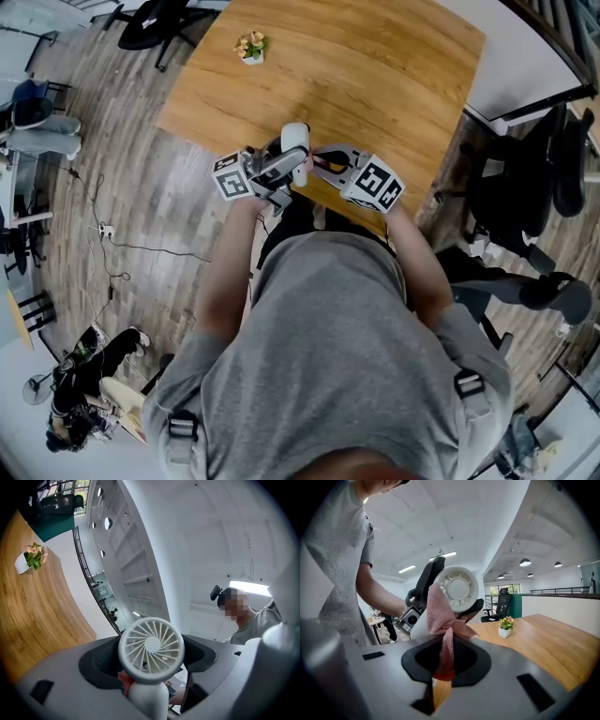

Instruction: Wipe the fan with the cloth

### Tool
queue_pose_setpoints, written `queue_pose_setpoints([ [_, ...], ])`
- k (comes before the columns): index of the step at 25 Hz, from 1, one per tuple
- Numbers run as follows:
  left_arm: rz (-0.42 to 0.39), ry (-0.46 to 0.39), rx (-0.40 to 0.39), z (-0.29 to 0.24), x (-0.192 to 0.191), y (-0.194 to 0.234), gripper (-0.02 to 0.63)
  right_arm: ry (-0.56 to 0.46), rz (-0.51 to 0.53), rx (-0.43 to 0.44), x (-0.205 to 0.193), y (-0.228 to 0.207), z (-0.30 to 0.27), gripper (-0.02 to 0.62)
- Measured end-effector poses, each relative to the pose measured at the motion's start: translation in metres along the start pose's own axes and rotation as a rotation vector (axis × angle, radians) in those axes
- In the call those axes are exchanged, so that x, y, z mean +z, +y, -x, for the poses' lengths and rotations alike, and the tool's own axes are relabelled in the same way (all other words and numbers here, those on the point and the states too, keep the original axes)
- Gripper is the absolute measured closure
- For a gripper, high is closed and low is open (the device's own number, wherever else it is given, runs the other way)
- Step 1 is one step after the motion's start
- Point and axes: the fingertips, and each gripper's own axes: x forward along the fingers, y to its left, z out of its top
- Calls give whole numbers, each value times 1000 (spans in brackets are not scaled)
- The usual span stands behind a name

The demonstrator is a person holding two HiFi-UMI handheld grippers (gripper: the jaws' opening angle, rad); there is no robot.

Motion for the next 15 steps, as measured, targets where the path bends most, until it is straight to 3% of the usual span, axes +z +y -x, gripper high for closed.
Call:
queue_pose_setpoints([
  [8,-1,35,11,-1,-9,8,216,-3,-34,-40,-1,-8,1,560],
  [15,6,11,11,0,6,19,216,42,-6,6,-8,0,-3,560],
])
